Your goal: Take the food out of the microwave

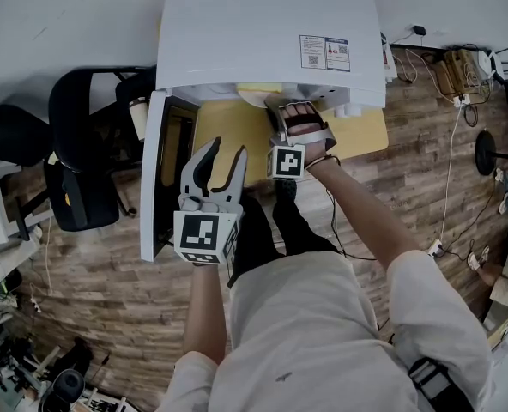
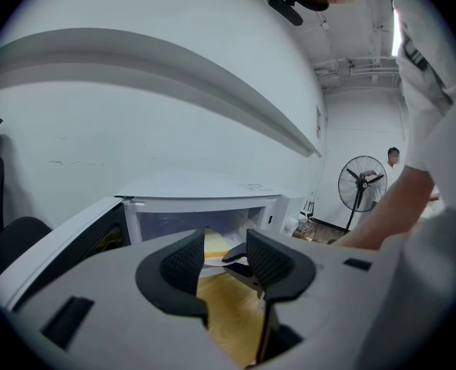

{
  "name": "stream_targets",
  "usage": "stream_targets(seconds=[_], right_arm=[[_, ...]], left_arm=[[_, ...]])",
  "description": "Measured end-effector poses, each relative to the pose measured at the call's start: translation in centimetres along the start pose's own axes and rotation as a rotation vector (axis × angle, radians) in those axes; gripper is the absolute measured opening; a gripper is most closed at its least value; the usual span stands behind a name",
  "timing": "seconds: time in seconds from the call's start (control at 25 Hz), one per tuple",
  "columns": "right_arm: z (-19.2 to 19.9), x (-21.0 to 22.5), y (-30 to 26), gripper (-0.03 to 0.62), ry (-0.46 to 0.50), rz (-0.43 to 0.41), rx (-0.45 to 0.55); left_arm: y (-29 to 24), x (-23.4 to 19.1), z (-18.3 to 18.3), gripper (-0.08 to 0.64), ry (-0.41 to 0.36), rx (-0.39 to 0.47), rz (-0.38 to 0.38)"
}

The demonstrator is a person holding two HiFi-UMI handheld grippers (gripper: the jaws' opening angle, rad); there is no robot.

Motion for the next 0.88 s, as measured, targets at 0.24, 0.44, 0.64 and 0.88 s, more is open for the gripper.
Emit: stream_targets(seconds=[0.24, 0.44, 0.64, 0.88], right_arm=[[0.4, 0.3, 0.6, 0.011, 0.074, 0.063, 0.020], [0.6, 0.3, 1.2, 0.011, 0.132, 0.103, 0.049], [0.5, -0.5, 2.4, 0.011, 0.170, 0.109, 0.091], [0.6, -0.4, 3.9, 0.011, 0.184, 0.109, 0.100]], left_arm=[[0.1, 1.2, -0.1, 0.152, 0.005, 0.011, -0.029], [0.3, 2.3, 0.1, 0.152, 0.011, 0.024, -0.063], [1.0, 3.3, 0.2, 0.152, 0.012, 0.039, -0.104], [1.9, 4.1, 0.0, 0.152, 0.018, 0.047, -0.121]])
Point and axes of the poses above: the fingertips, and each gripper's own axes: y backward along the fingers, x to its right, z out of its underside, the point moved 5 cm from there along y, backward along the fingers, and after that the axes turned 3 degrees about y, right-handed, at the moved point
